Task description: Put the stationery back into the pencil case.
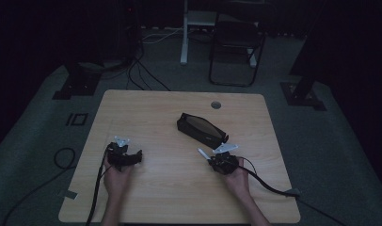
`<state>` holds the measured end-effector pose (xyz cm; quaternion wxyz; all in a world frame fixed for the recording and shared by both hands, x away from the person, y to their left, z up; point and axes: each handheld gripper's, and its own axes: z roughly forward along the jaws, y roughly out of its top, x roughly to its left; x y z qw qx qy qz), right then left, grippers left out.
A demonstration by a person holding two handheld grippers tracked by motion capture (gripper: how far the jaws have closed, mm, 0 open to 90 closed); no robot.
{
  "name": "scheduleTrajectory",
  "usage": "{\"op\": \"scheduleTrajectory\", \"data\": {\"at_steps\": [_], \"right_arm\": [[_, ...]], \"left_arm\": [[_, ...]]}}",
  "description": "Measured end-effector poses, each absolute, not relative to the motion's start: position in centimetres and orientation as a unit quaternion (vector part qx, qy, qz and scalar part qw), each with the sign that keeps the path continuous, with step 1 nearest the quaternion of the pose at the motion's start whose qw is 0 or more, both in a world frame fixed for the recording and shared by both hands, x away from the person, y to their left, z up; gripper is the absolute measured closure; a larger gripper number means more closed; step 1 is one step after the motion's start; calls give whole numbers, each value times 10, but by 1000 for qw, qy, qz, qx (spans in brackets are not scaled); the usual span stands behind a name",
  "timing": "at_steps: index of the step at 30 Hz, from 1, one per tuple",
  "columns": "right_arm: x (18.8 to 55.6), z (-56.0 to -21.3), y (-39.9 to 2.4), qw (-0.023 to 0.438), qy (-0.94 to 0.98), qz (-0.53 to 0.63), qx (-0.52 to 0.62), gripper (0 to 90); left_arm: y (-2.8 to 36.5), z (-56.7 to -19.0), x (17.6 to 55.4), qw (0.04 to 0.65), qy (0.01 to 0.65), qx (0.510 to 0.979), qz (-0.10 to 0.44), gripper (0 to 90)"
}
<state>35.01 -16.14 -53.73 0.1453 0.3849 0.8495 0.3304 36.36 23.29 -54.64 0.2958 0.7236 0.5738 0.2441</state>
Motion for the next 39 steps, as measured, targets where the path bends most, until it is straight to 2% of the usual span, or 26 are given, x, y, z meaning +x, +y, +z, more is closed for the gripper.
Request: {"op": "scheduleTrajectory", "data": {"at_steps": [11, 39], "right_arm": [[349, -536, -162, 149, 862, 329, 357, 785], [344, -504, -167, 165, 863, 349, 326, 785]], "left_arm": [[233, -546, 364, 296, 574, 723, 244, 147], [233, -546, 363, 296, 574, 724, 244, 147]]}}
